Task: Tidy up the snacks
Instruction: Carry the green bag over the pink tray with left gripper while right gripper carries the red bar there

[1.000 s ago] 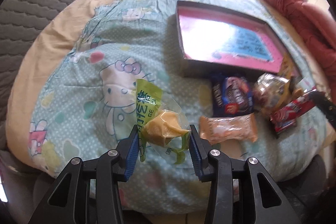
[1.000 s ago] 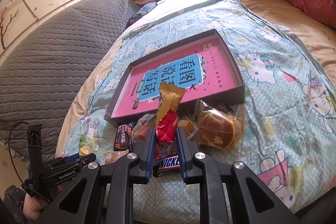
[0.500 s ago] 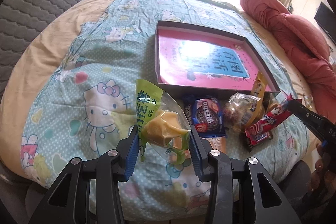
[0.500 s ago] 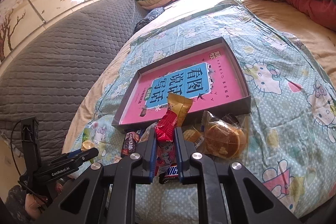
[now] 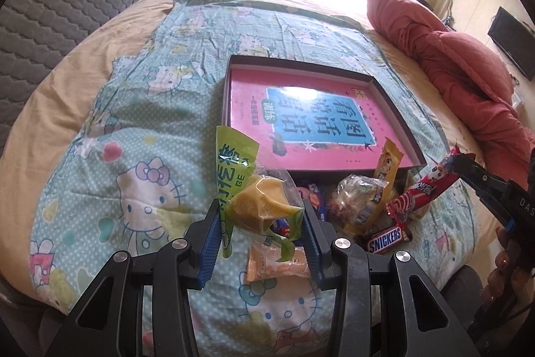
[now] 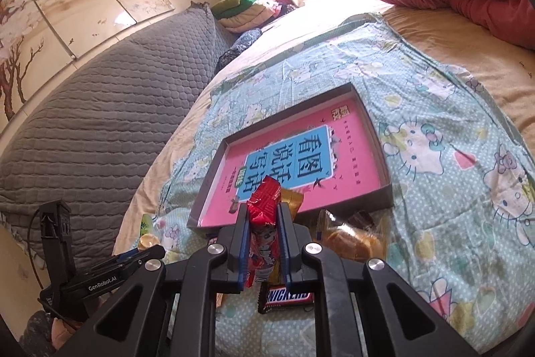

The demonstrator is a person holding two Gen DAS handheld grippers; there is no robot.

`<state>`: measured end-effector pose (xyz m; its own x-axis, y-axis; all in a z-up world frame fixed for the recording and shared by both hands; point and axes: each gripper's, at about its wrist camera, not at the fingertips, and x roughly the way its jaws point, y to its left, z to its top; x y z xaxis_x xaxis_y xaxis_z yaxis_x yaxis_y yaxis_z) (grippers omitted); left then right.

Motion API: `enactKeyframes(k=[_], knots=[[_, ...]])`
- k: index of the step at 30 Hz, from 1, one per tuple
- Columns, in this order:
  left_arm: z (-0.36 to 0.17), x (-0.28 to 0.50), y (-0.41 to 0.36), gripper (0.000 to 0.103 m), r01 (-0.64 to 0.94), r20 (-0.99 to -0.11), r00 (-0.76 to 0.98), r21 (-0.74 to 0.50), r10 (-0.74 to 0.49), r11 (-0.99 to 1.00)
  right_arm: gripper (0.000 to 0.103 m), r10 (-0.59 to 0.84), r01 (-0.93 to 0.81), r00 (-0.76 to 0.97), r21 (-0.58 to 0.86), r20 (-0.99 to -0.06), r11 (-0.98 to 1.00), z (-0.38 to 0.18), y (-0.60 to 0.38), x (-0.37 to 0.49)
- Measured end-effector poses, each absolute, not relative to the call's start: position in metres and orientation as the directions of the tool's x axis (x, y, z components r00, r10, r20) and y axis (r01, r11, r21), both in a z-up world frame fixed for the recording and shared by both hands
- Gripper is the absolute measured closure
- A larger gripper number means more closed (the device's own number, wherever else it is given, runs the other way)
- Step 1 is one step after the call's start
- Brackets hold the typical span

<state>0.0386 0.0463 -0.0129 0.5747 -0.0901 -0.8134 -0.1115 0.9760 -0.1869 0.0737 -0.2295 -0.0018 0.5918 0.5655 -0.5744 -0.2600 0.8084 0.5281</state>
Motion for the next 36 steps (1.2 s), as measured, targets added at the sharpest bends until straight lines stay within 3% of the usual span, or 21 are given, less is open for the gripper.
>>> enactKeyframes(k=[25,36], knots=[[-0.005,0.1,0.028,0.058,-0.069,-0.796,0.594,-0.196,-0.118,0.978,0.087,0.496,-0.146,0.716,0.59,-0.491,0.794,0.017,-0.258,0.133],[-0.031,0.123,0.029,0.058,-0.081,-0.818,0.566,-0.185,-0.107,0.979,0.087,0.439,-0.083,0.717,0.559,-0.542,0.825,-0.007,-0.265,0.149]])
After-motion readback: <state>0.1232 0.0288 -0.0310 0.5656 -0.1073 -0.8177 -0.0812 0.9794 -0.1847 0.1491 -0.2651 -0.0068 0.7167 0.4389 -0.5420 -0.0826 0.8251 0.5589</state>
